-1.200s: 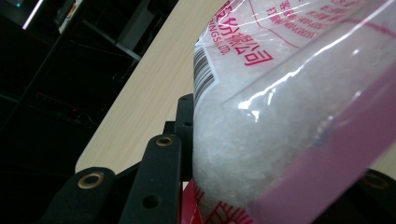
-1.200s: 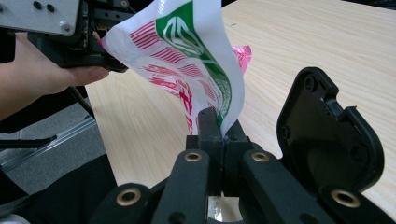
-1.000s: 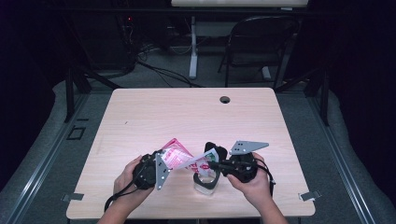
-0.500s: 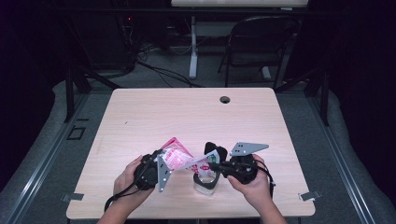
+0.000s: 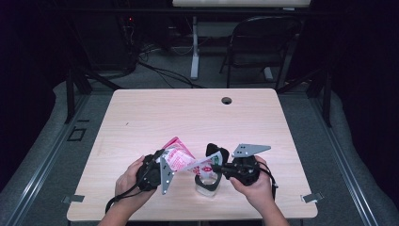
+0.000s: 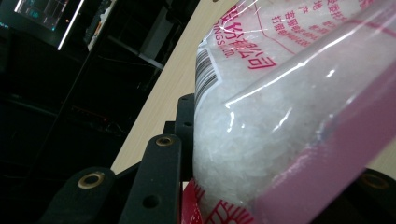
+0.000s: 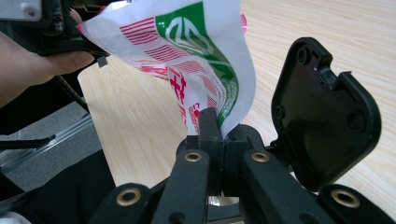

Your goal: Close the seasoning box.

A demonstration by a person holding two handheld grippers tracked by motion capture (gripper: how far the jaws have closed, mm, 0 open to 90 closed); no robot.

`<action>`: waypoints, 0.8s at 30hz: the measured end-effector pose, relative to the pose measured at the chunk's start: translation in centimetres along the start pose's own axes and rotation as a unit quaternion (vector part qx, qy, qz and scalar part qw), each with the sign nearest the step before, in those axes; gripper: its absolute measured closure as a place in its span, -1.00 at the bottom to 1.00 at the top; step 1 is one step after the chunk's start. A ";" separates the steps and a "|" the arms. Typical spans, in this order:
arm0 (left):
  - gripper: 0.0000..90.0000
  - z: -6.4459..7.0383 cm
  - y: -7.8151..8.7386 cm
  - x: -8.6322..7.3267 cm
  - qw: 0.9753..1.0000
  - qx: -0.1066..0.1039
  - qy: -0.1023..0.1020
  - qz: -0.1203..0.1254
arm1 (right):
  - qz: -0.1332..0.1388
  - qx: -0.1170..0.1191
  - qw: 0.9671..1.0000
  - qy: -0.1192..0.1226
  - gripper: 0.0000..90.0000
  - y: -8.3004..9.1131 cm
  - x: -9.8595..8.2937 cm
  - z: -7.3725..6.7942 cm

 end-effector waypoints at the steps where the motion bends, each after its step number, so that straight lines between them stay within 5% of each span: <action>1: 0.68 0.0 0.0 0.1 1.000 0.000 -0.001 0.000 | 0.000 0.000 1.000 -0.001 1.00 0.0 0.0 0.0; 24: 0.68 -0.1 0.6 1.3 1.000 0.014 -0.017 0.011 | -0.010 -0.008 1.000 -0.002 1.00 -0.1 -0.6 0.5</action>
Point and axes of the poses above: each handheld gripper's, and its own axes: y roughly backward along the jaws, x roughly out of its top, z roughly to its right, the point moved 4 cm from there along -y, roughly forward along the jaws, and after that the axes turned 5 degrees about -z, right-handed, at the moved point
